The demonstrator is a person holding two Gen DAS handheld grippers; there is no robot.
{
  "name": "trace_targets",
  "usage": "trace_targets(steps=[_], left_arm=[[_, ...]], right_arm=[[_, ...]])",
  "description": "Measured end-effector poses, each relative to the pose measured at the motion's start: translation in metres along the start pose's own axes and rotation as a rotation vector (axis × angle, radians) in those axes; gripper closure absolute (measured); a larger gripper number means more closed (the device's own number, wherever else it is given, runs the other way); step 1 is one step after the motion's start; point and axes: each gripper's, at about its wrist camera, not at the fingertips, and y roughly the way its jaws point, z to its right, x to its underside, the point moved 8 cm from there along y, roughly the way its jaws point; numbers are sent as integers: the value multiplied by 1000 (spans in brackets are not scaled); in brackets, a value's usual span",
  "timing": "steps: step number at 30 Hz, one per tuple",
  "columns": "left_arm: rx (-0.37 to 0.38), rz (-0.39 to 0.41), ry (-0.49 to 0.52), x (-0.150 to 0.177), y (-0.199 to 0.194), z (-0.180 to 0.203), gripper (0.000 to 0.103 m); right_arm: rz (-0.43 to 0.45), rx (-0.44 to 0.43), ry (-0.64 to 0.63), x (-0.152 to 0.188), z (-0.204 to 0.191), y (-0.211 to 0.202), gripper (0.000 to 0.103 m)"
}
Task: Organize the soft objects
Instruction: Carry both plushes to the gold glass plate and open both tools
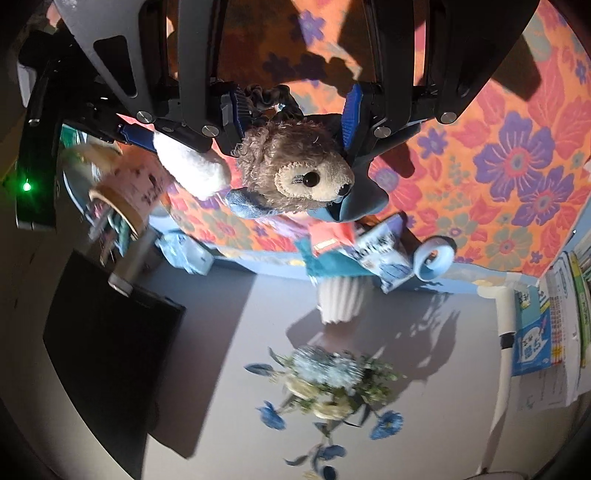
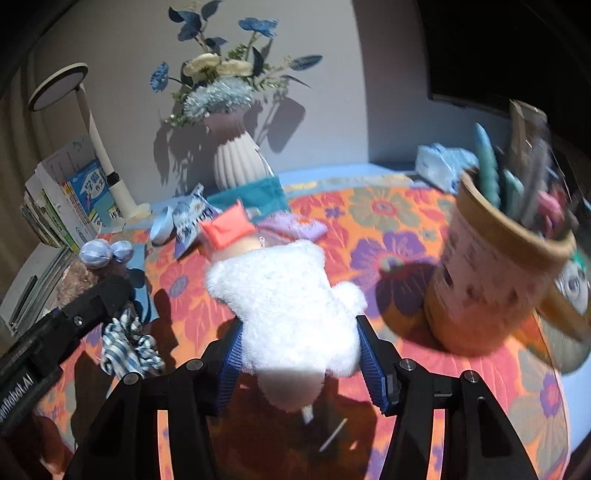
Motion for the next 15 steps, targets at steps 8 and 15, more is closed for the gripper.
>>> trace_targets(steps=[8,15], left_arm=[[20,-25,82,17,-4,45,66],[23,-52,157,28,-4,86,66]], right_arm=[[-41,50,75,18,35,-23,47],[-68,86,139,32,66,-46,47]])
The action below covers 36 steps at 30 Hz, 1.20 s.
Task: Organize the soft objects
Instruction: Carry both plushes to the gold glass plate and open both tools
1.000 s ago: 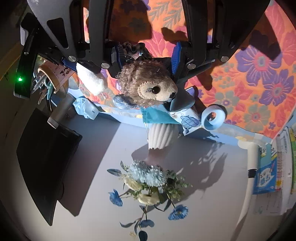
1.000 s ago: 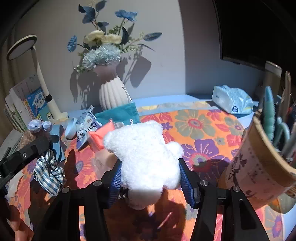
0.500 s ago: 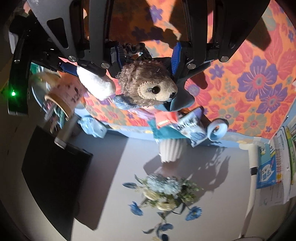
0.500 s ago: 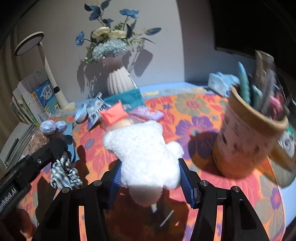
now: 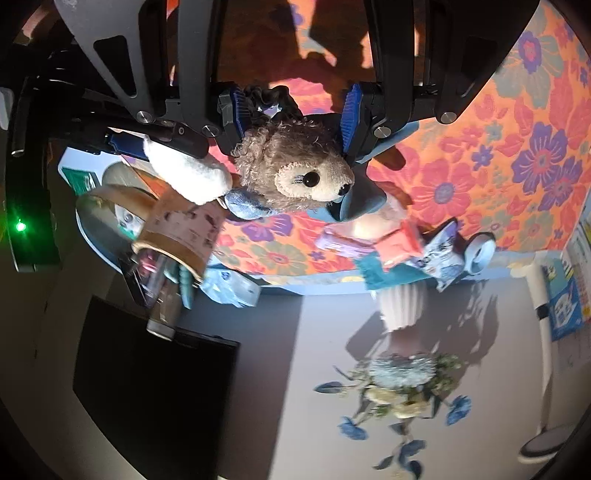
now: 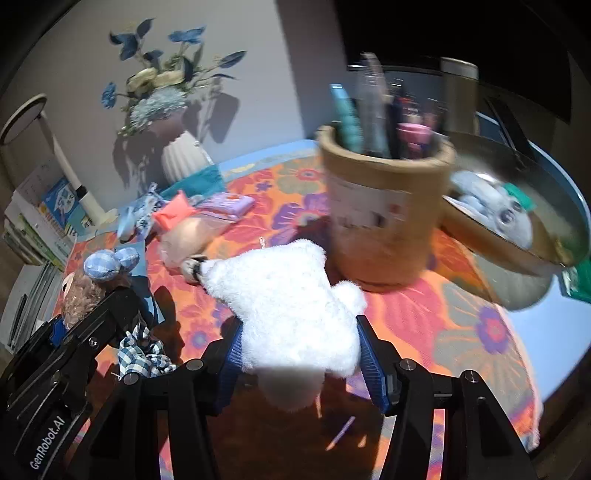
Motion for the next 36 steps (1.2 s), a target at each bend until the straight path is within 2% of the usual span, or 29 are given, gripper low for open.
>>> trace_targets(steps=[6,19,27,36], left_arm=[[37,-17,58,4,0,42,66],[114,-31,160,8,-2,123,66],[177,-34,221,7,4,172,66],[262,-36,264,-13,25,230,66]], right_arm=[[8,40,62,2,35,-19,47],[85,105,183,1,108,-63,47],[164,167,279,-12,166,-92,47],[231,243,365,-38,229,-112,47]])
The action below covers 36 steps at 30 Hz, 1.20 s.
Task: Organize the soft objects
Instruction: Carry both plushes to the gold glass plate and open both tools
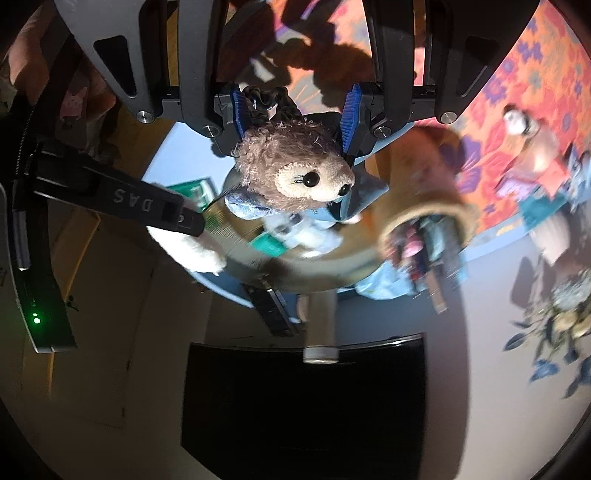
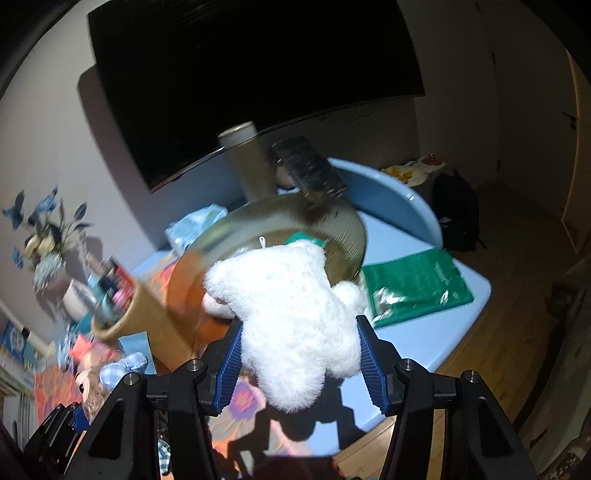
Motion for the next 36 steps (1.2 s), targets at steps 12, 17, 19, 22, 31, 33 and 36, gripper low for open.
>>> trace_targets(steps=[12,17,19,22,31,33,36], left_arm=[[27,-11,-21,-72,65,4,66],[27,-31,-21,-84,94,-2,65],[30,-40,-26,-87,105,-4,65],[11,-43,-23,-90,118,-9,63],[-9,-20,-21,-93,124,-16,24],[-26,-7,6,-93,118,-12,24],[-30,-3,20,-89,107,-8,24]], right_arm=[[63,40,5,-75,11,36,47],[34,46,13,-91,11,65,47],[12,45,17,-93,10,79,47],[-10,52,18,-94,9,94,47],[-12,49,1,-96,8,103,36],[-14,48,13,-94,11,99,36],[-20,40,37,-87,14,90,36]])
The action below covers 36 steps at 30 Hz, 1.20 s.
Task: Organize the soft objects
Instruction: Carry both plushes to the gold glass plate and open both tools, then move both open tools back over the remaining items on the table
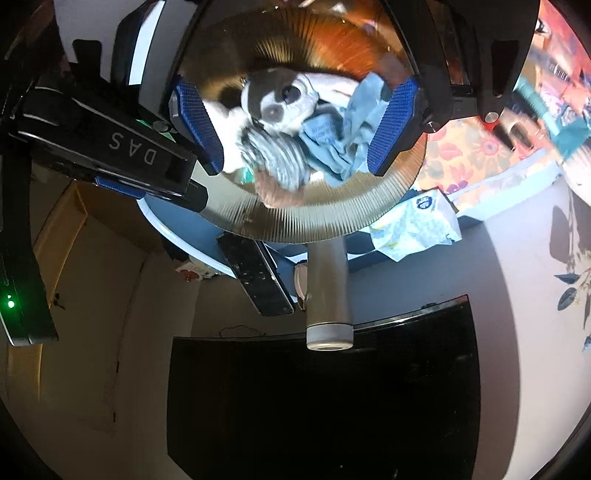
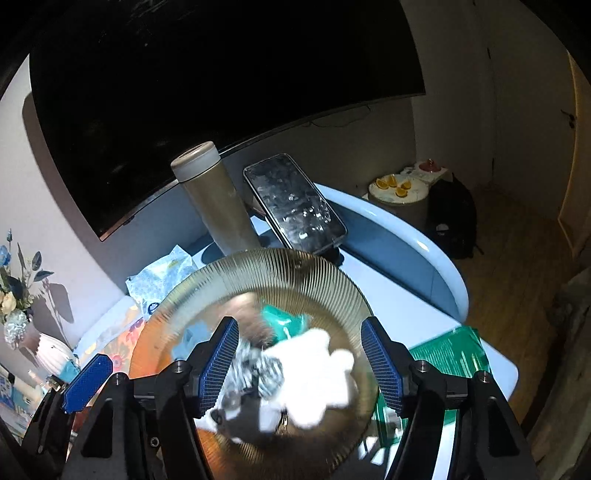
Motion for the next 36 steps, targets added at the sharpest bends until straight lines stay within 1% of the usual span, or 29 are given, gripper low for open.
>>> trace_targets(steps=[8,11,15,18,21,27,30,33,34,36], left_arm=[[36,35,-15,9,-51,7,24],[46,36,-28,14,-69,7,24],[39,23,-47,30,-90,4,24],[32,18,-56,42,-106,-1,24],[8,18,-67,58,-125,-12,24],[-93,-2,-149,97,-157,-67,24],[-162,-15,-221,118,-172,-113,24],[-243,-25,-288,135,-186,-160,24],[-277,-30,-320,141,-192,-182,24],[-322,-36,-375,151,-202,-219,24]], right_arm=[[46,-3,-9,12,-7,-49,36],[61,-5,-20,18,-13,-69,36],[55,-16,-34,32,-21,-85,36],[43,-37,-50,51,-29,-96,36],[30,-59,-82,68,-41,-103,36],[-10,-139,-139,101,-76,-113,36],[-9,-171,-185,114,-101,-120,36],[-11,-233,-258,130,-138,-126,36],[-15,-259,-295,138,-156,-127,36],[-23,-294,-361,154,-184,-128,36]])
